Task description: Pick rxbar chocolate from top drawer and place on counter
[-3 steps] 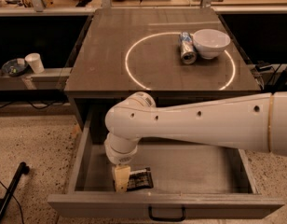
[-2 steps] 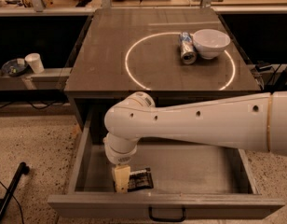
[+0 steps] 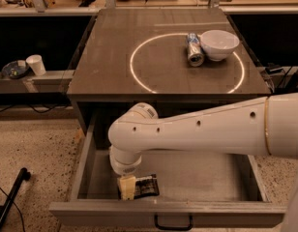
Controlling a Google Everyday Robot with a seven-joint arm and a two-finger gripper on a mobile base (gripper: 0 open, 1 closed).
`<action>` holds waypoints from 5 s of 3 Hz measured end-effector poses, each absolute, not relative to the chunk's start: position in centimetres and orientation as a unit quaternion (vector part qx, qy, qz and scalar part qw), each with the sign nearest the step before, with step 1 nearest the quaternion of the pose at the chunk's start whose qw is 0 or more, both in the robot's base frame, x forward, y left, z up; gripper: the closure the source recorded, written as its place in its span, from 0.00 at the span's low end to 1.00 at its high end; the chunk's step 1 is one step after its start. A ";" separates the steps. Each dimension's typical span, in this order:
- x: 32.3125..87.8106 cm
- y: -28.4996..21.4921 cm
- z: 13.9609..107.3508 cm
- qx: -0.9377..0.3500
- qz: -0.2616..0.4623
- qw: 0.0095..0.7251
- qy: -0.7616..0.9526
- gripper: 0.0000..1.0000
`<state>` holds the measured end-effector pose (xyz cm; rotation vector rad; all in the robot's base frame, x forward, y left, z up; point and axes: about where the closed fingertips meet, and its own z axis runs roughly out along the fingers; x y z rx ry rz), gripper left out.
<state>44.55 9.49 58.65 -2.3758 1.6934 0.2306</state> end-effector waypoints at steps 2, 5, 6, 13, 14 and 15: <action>45.0 9.3 57.4 -0.803 0.073 0.112 0.580 0.41; 45.0 9.3 59.3 -0.803 0.073 0.112 0.580 0.81; 44.9 8.3 60.1 -0.789 0.084 0.128 0.595 1.00; 48.2 4.1 58.0 -0.674 0.064 0.128 0.725 0.49; 48.2 4.1 58.9 -0.674 0.064 0.128 0.725 0.72; 48.2 4.1 59.1 -0.674 0.064 0.128 0.725 0.92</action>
Offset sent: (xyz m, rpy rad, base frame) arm 0.0107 -0.0072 -0.0191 0.1359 -0.0303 -0.0174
